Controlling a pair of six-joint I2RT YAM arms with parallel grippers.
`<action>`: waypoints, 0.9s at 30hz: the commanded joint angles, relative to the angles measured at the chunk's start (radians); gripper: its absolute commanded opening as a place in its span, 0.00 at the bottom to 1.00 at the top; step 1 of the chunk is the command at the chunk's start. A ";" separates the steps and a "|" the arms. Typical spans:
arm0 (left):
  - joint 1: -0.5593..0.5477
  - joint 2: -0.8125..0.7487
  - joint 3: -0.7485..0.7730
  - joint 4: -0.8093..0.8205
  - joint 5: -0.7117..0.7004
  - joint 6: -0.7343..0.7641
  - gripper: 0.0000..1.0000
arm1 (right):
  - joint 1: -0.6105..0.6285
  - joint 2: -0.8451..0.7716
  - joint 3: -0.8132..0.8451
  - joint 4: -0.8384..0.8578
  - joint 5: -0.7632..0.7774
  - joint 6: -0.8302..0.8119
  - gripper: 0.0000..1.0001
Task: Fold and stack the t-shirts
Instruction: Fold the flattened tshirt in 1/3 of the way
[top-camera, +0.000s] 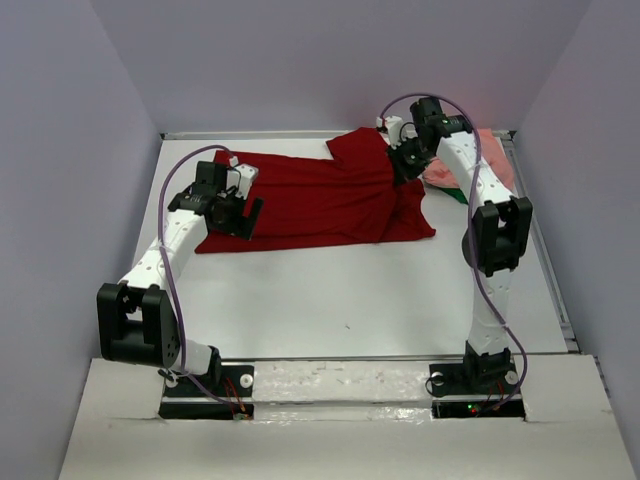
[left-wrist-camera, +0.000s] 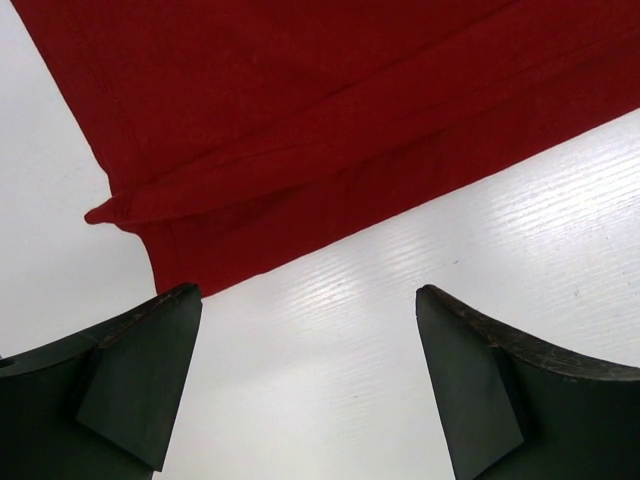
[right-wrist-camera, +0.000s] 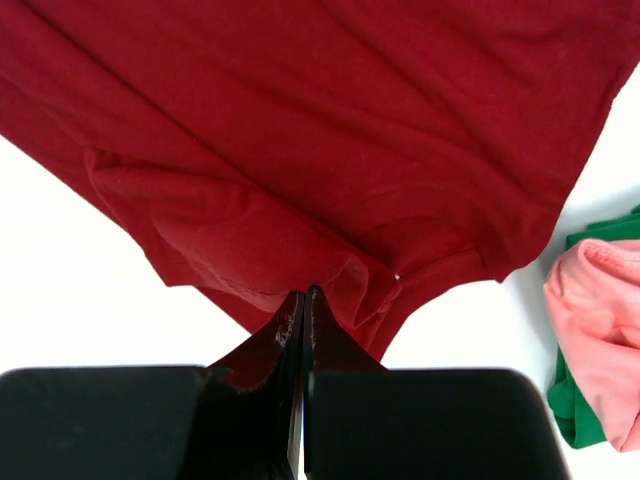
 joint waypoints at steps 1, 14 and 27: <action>-0.006 -0.028 -0.017 0.010 -0.002 -0.006 0.99 | -0.007 0.017 0.064 0.029 -0.008 0.035 0.00; -0.007 -0.031 -0.033 0.014 0.003 -0.004 0.99 | -0.007 0.053 0.054 0.136 0.004 0.055 0.00; -0.007 -0.036 -0.045 0.014 0.005 -0.004 0.99 | -0.007 0.112 0.061 0.207 0.162 0.086 0.00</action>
